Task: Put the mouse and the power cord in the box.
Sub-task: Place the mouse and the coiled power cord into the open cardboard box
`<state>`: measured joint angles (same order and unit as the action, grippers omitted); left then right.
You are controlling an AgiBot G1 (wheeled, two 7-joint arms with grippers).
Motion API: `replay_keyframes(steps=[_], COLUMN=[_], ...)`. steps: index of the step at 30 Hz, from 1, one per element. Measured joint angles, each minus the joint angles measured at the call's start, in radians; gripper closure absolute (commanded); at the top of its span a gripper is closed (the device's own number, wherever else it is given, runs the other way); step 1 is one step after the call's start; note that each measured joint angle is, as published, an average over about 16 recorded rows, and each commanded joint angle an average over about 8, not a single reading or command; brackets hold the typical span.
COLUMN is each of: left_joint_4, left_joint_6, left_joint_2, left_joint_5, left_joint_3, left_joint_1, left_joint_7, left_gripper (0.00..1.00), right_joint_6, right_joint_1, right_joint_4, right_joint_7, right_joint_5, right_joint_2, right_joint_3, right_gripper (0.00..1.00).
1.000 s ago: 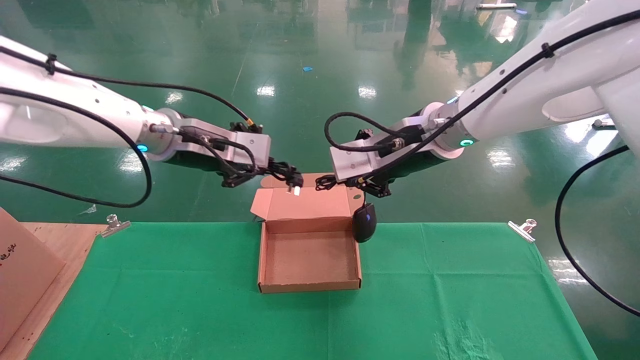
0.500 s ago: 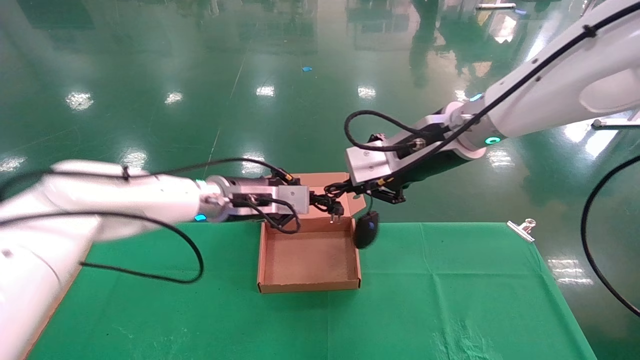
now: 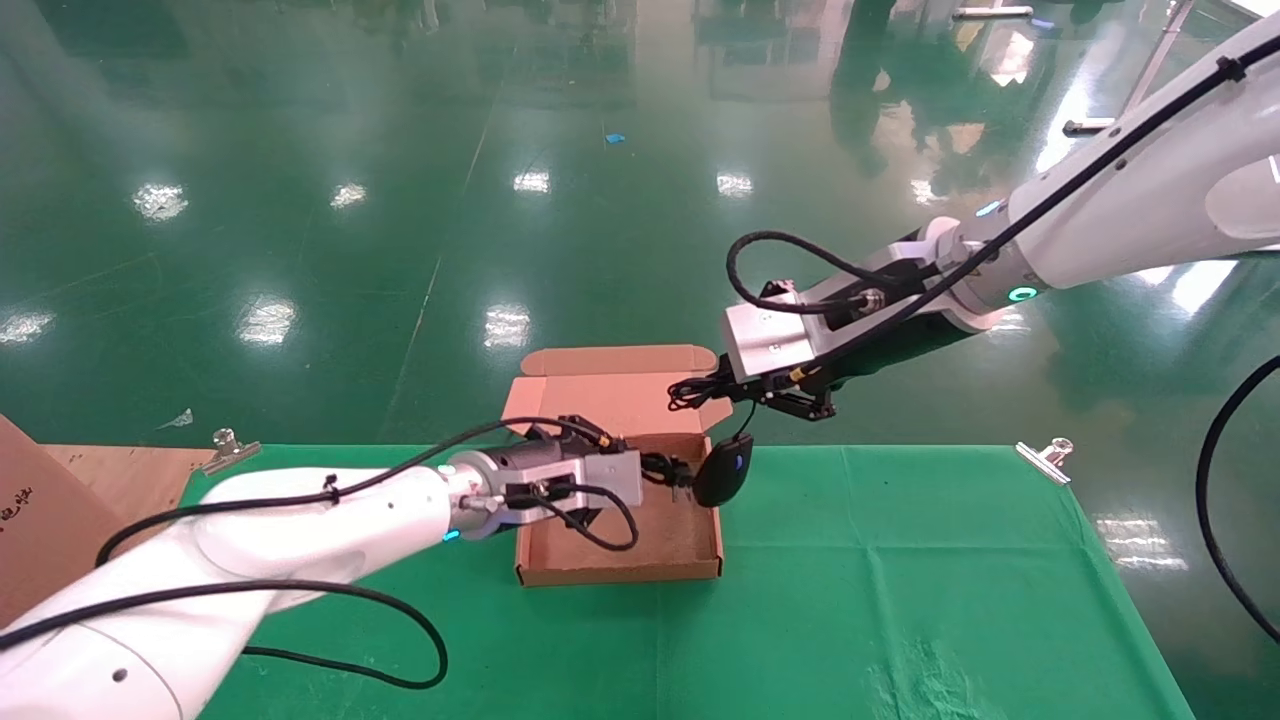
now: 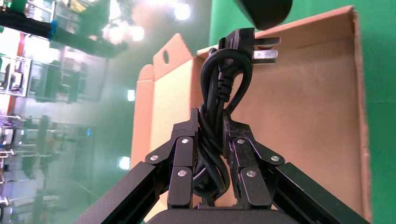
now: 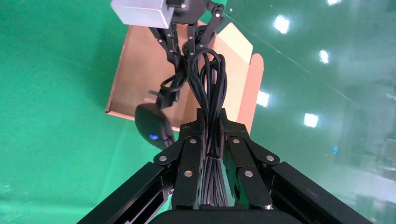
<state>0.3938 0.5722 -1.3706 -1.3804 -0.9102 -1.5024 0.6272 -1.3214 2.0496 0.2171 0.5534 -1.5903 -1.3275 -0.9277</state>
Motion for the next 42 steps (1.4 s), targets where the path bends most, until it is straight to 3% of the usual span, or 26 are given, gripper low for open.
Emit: replay_keyframes(steps=[6,8,19,28,35,42], left_joint_4=[0.013,0.016,0.023,0.005,-0.018,-0.022], left_joint_6=[-0.025,-0.032,-0.058,-0.039,0.084,0.252], left_joint_2=[0.002,0.002,0.003,0.018,0.090,0.221], left_joint_5=[0.040,0.052,0.118,0.214,0.332,0.435], left_joint_3=[-0.061,-0.079,-0.162,-0.167,-0.107,-0.034], left_joint_1=[0.003,0.001,-0.013,-0.042,-0.066,-0.071], left_joint_7=[-0.027,-0.032,-0.040,-0.025,0.029,0.112], left_gripper=[0.18,0.00,0.00,0.00,0.00,0.00], right_joint_6=[0.001,0.001,-0.002,-0.002,0.013,0.071], right_joint_1=[-0.002,-0.003,-0.011,-0.016,-0.025,-0.059], right_joint_4=[-0.026,-0.033,-0.044,-0.009,0.063,0.191], right_joint_7=[0.021,0.025,0.031,0.002,-0.054,-0.149], right_joint_5=[0.005,0.007,0.014,0.018,0.022,0.032], right_joint_2=[-0.004,-0.006,-0.013,-0.022,-0.030,-0.039], right_joint_3=[0.000,0.000,-0.004,-0.016,-0.038,-0.089], right_gripper=[1.00,1.00,1.00,1.00,1.00,1.00])
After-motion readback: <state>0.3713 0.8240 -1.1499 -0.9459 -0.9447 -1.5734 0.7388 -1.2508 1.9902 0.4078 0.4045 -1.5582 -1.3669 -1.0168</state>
